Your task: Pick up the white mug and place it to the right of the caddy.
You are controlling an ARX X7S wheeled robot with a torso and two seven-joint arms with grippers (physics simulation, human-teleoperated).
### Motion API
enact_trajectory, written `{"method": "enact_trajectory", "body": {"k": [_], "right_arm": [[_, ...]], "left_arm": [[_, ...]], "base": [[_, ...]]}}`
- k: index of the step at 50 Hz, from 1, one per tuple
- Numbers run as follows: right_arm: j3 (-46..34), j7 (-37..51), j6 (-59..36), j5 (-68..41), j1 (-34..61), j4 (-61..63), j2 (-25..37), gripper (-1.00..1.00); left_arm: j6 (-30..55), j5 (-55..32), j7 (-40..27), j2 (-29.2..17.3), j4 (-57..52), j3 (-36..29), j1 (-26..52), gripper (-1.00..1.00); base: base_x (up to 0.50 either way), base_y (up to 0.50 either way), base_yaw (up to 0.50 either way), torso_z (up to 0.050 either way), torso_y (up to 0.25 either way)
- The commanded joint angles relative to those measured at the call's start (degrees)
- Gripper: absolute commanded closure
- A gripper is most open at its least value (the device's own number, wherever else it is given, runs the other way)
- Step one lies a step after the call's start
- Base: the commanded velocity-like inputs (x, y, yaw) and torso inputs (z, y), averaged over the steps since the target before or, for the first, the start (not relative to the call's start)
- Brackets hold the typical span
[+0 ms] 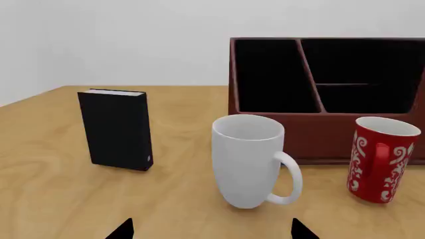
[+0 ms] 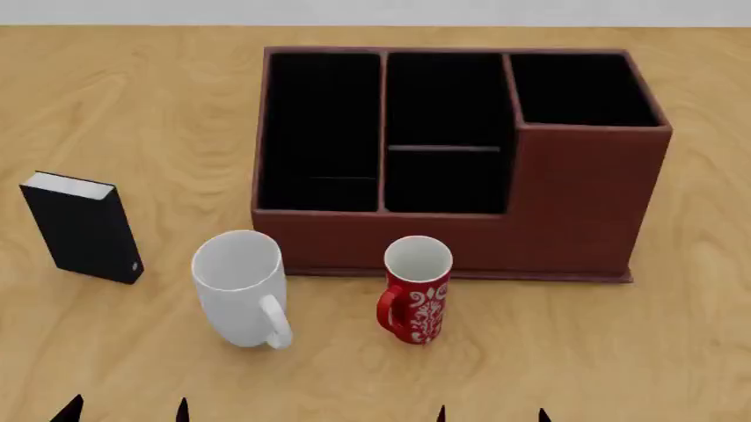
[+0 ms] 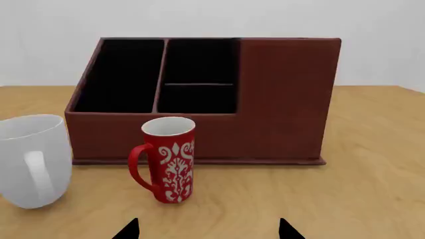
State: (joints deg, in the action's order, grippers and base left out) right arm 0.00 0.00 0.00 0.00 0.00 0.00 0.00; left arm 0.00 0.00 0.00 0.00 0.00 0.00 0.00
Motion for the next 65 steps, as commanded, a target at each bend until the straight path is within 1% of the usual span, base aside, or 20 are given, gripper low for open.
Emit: {"method": "enact_trajectory", "body": {"k": [1,6,7,12,14,19,20,25,28,37,39,43,44,46,48,54,57,60,65], "right_arm": [[-0.7,0.7,0.0,-0.5,0.0,0.0,0.5,-1.0],[-2.4,2.4,-2.3,0.4,-0.2,4.0,2.0,-1.0],[-2.8,3.4,-3.9,1.8,-0.1,5.1,2.2,-1.0],[-3.1,4.2,-10.2,2.1,0.8,12.1,3.4,-1.0],[-2.9,4.3,-13.8,1.9,1.2,15.5,3.7,-1.0],[-2.2,5.0,-18.9,1.9,2.4,22.1,4.8,-1.0],[-1.3,5.1,-26.6,2.8,5.0,28.3,5.7,-1.0],[-0.8,5.1,-33.9,3.1,8.2,33.7,6.7,-1.0],[-0.7,5.1,-38.0,3.6,10.6,36.5,7.5,-1.0],[-1.3,3.8,-49.3,4.2,17.5,43.7,9.8,-1.0],[-1.5,3.7,-51.1,4.4,18.9,44.5,10.3,-1.0],[-2.3,2.8,-56.6,5.0,23.2,45.9,12.0,-1.0],[-2.0,2.4,-57.7,4.9,24.3,46.2,12.3,-1.0],[-2.5,2.1,-60.4,5.2,26.4,46.6,13.0,-1.0],[-3.6,1.5,-63.9,5.6,29.2,47.7,14.1,-1.0],[-4.2,-0.3,-71.3,5.6,37.0,49.2,16.3,-1.0],[-5.2,-0.9,-74.4,5.7,40.2,49.9,17.4,-1.0],[-5.9,-1.4,-77.2,5.6,42.9,50.5,17.8,-1.0],[-6.2,-1.9,-78.4,5.4,45.1,50.8,17.9,-1.0]], "left_arm": [[0.0,-0.6,-0.6,-0.6,0.0,-0.6,0.0,-1.0],[1.0,-0.7,-2.4,-1.7,-3.0,-1.8,-0.5,-1.0],[1.2,-0.5,-2.8,-1.9,-3.4,-2.1,-0.6,-1.0],[5.0,0.8,-5.6,-2.5,-7.2,-2.8,-0.7,-1.0],[8.0,-0.1,-5.7,-2.7,-10.0,-2.7,-0.6,-1.0],[14.8,0.0,-6.6,-3.5,-16.8,-3.1,-0.1,-1.0],[21.6,0.6,-7.2,-4.0,-24.0,-2.6,1.1,-1.0],[27.9,0.9,-7.5,-5.1,-30.2,-2.8,2.9,-1.0],[33.0,0.2,-7.3,-5.8,-34.3,-2.0,5.0,-1.0],[43.0,-0.7,-7.8,-7.7,-43.3,0.9,10.4,-1.0],[44.2,-0.2,-7.9,-8.4,-44.1,0.5,11.5,-1.0],[49.7,-0.9,-7.5,-9.1,-46.8,1.2,15.5,-1.0],[51.7,-2.7,-6.4,-8.6,-47.6,2.6,17.1,-1.0],[54.2,-2.0,-6.8,-9.6,-49.0,2.2,19.3,-1.0],[58.5,-3.9,-5.5,-9.3,-49.6,4.2,22.6,-1.0],[64.1,-3.8,-5.6,-11.1,-50.9,3.6,25.8,-1.0],[68.0,-4.4,-5.0,-11.8,-52.6,4.4,28.2,-1.0],[71.6,-4.4,-5.0,-13.1,-54.4,3.9,30.6,-1.0],[77.5,-4.9,-4.9,-13.7,-57.5,3.4,34.6,-1.0]], "base": [[0.0,0.0,0.0,0.0,0.0],[0.0,0.0,0.0,0.0,0.0],[0.0,0.0,0.0,0.0,0.0],[0.0,0.0,0.0,0.0,0.0],[0.0,0.0,0.0,0.0,0.0],[0.0,0.0,0.0,0.0,0.0],[0.0,0.0,0.0,0.0,0.0],[0.0,0.0,0.0,0.0,0.0],[0.0,0.0,0.0,0.0,0.0],[0.0,0.0,0.0,0.0,0.0],[0.0,0.0,0.0,0.0,0.0],[0.0,0.0,0.0,0.0,0.0],[0.0,0.0,0.0,0.0,0.0],[0.0,0.0,0.0,0.0,0.0],[0.0,0.0,0.0,0.0,0.0],[0.0,0.0,0.0,0.0,0.0],[0.0,0.0,0.0,0.0,0.0],[0.0,0.0,0.0,0.0,0.0],[0.0,0.0,0.0,0.0,0.0]]}}
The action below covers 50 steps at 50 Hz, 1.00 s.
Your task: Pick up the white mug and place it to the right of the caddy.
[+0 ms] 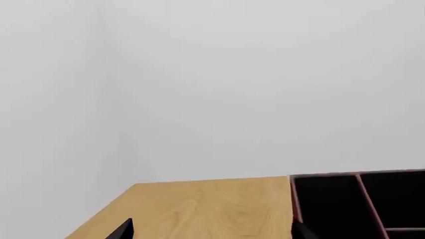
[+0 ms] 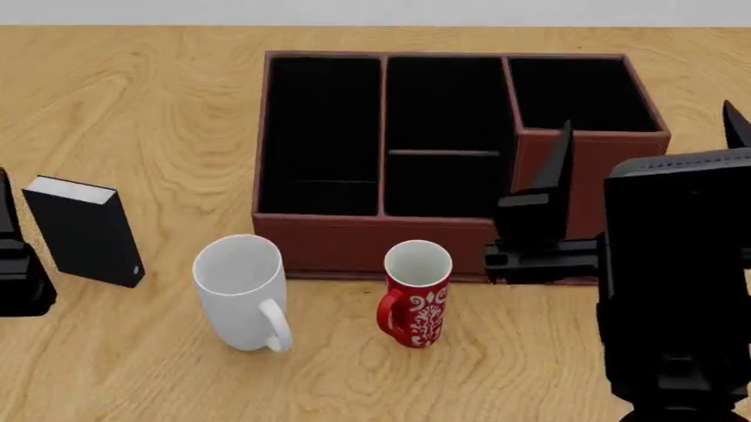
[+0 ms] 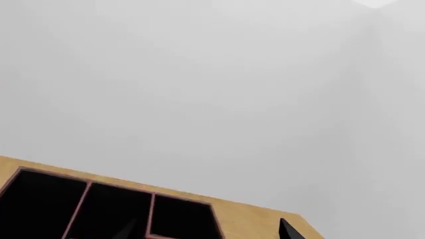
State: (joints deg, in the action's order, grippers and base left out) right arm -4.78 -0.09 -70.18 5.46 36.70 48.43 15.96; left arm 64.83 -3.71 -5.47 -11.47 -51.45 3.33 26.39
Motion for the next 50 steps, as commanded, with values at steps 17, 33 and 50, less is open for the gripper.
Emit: {"method": "enact_trajectory", "body": {"k": [17,33,50], "right_arm": [[-3.6,0.2,-12.2,1.6,11.6,3.5,3.1,-1.0],[-1.7,-0.9,-14.0,1.1,12.6,3.7,2.4,-1.0],[-1.8,-0.8,-13.7,1.4,11.4,3.8,2.8,-1.0]], "left_arm": [[14.1,-7.9,-2.9,-4.2,-8.3,3.4,8.8,-1.0],[14.5,-13.2,-6.0,-4.6,-8.2,5.2,9.5,-1.0],[13.6,-19.2,-10.7,-6.5,-8.0,6.0,8.9,-1.0]], "base": [[-0.01,-0.21,0.0,0.0,0.0],[0.09,0.0,0.0,0.0,0.0],[0.5,-0.01,0.0,0.0,0.0]]}}
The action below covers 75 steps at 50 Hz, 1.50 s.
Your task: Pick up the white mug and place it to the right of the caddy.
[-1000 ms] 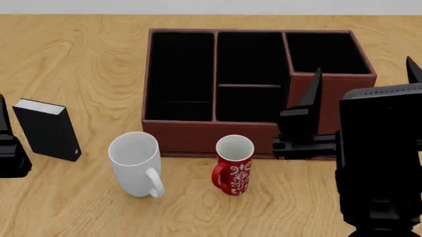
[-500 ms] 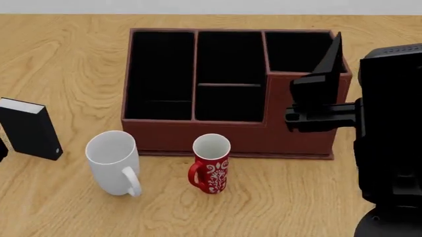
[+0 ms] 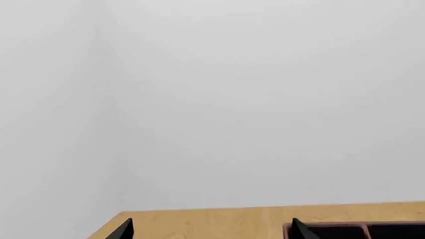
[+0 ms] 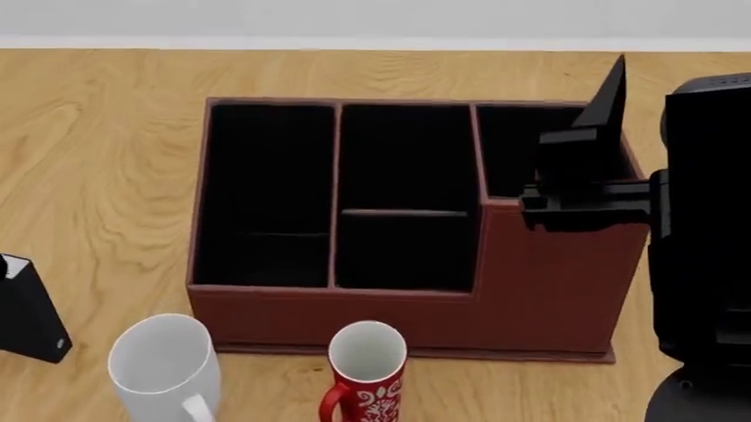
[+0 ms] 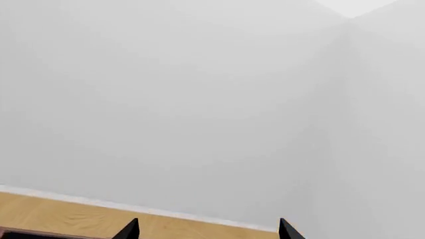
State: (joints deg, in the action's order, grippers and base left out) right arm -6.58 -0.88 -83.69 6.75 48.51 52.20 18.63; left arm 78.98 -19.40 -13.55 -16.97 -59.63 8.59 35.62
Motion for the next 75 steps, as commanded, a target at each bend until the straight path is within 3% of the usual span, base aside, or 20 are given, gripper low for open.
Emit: {"method": "enact_trajectory", "body": {"k": [1,13,28,39,44,51,55,75], "right_arm": [[0.1,0.0,-0.2,0.1,-0.4,0.1,0.1,-1.0],[-0.6,0.4,-0.2,0.6,-0.2,0.6,0.6,-1.0],[-1.6,0.3,-2.3,0.8,0.7,1.4,1.4,-1.0],[-3.5,-1.4,-5.9,-0.1,2.3,1.7,1.1,-1.0],[-5.3,-5.2,-6.3,3.6,3.4,0.8,0.0,-1.0],[-12.5,-19.3,-6.2,22.8,4.5,-2.0,-4.2,-1.0],[-14.6,-24.0,-6.1,28.2,4.9,-3.2,-6.0,-1.0],[-15.9,-25.7,0.4,24.9,1.3,-8.4,-12.8,-1.0]], "left_arm": [[-0.7,-3.7,-2.8,-1.1,0.2,0.7,-0.4,-1.0],[-2.2,-4.9,-5.5,-3.4,0.2,-1.1,-1.5,-1.0],[-2.3,-9.3,-8.1,-4.5,0.3,0.8,-1.6,-1.0],[-4.0,-10.3,-9.1,-5.7,1.1,1.9,-3.3,-1.0],[-3.4,-11.4,-9.8,-6.3,0.4,3.0,-3.4,-1.0],[-3.3,-12.3,-11.2,-7.3,0.5,3.3,-3.7,-1.0],[-2.9,-13.2,-11.6,-7.8,0.5,4.4,-3.4,-1.0],[-5.9,-14.4,-13.0,-9.7,2.0,6.2,-5.3,-1.0]], "base": [[0.5,-0.02,0.0,0.0,0.0],[0.16,0.0,0.0,0.0,-0.031],[0.0,0.0,0.0,0.0,-0.25],[0.0,0.0,0.0,0.0,-0.026],[0.0,0.0,0.0,0.0,0.0],[0.0,0.0,0.0,0.0,0.0],[0.0,0.0,0.0,0.0,0.0],[0.0,0.0,0.0,0.0,0.0]]}}
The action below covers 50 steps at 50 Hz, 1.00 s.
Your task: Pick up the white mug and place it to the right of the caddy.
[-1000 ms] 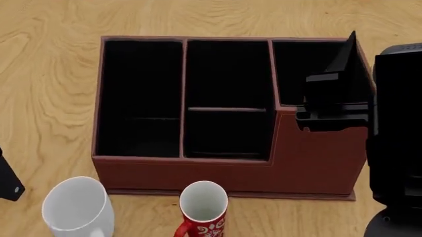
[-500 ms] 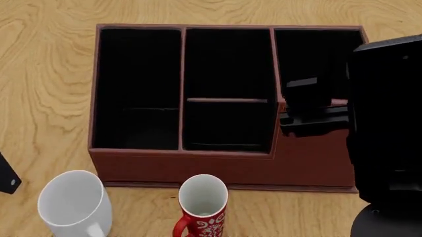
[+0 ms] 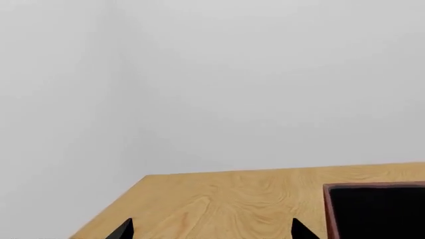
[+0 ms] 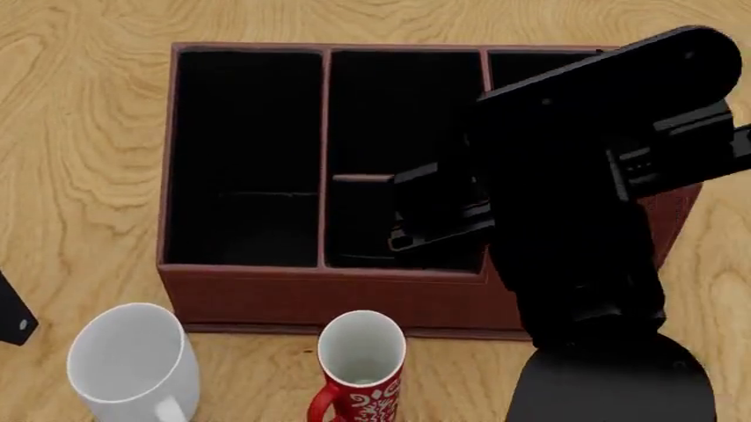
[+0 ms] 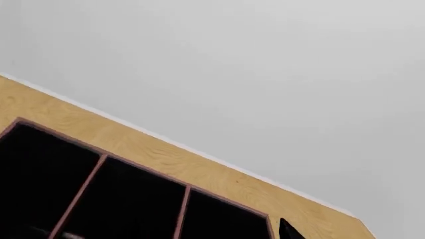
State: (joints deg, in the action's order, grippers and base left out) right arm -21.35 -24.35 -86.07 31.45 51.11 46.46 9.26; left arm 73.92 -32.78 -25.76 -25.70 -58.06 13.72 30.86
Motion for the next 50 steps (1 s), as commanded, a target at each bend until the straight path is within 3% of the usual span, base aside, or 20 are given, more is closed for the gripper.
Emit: {"method": "enact_trajectory", "body": {"k": [1,29,40,50], "right_arm": [[-1.1,-2.3,2.9,0.0,-1.5,-2.8,-3.6,-1.0],[-2.4,-10.4,-3.8,-1.6,-0.8,0.4,-9.1,-1.0],[-2.6,-6.2,-3.9,-10.8,-1.9,0.2,-9.2,-1.0],[0.8,2.8,-3.9,-27.5,-2.3,-1.2,-9.2,-1.0]], "left_arm": [[-1.1,-1.0,-0.9,-1.0,0.5,1.0,-0.6,-1.0],[-1.2,-4.3,-3.3,-2.4,0.2,2.5,-1.0,-1.0],[-2.1,-5.2,-4.2,-3.2,0.9,2.2,-1.2,-1.0],[-2.6,-5.9,-4.7,-3.4,1.4,2.4,-1.3,-1.0]], "base": [[0.0,0.0,0.0,0.0,0.0],[0.0,0.0,0.0,0.0,0.0],[0.0,0.0,0.0,0.0,0.0],[0.0,0.0,0.0,0.0,0.0]]}}
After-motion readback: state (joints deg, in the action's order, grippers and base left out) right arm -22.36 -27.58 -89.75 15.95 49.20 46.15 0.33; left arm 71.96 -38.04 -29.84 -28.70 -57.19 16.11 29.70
